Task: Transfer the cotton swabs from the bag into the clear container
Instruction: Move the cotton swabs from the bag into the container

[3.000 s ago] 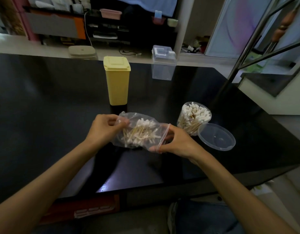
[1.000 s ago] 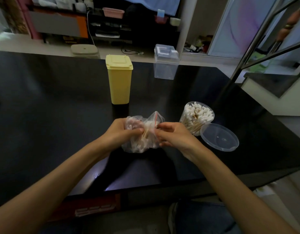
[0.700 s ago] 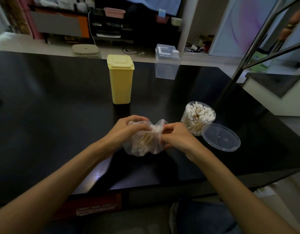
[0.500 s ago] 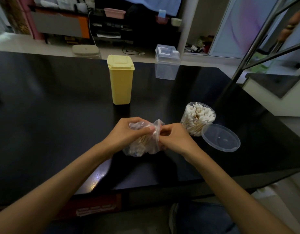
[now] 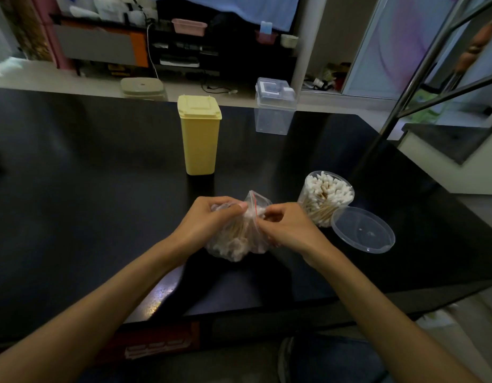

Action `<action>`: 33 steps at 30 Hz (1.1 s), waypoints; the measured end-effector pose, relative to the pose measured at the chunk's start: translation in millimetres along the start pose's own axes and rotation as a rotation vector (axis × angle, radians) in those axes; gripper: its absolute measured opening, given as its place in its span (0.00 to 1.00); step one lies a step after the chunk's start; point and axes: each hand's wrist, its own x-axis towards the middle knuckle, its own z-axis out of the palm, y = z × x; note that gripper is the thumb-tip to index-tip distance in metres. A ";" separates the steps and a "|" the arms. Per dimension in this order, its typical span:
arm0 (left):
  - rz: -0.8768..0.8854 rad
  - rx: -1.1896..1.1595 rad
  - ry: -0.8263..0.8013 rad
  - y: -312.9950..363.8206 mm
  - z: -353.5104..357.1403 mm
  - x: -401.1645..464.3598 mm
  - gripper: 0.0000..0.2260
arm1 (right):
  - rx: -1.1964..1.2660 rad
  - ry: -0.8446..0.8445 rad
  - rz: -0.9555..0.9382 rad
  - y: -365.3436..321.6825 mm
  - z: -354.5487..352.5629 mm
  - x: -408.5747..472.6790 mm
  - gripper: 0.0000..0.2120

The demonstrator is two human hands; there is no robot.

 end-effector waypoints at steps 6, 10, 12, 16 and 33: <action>0.052 0.030 -0.054 4.9 -0.9 -3.4 0.06 | 0.074 -0.013 0.001 -5.4 -4.9 -2.3 0.05; 0.039 0.049 0.071 -5.1 -0.7 -1.9 0.06 | 0.001 -0.018 0.102 -5.4 0.6 2.3 0.08; 0.022 0.123 0.120 -8.6 -0.3 -2.0 0.09 | -0.011 -0.043 0.130 -6.1 0.6 3.9 0.12; 0.063 0.185 0.046 -4.3 0.1 -2.4 0.12 | 0.033 -0.058 0.136 -7.3 -1.1 3.5 0.11; 0.158 0.433 0.019 -0.5 -5.6 0.3 0.14 | -0.242 -0.045 -0.053 -2.3 -2.8 9.8 0.09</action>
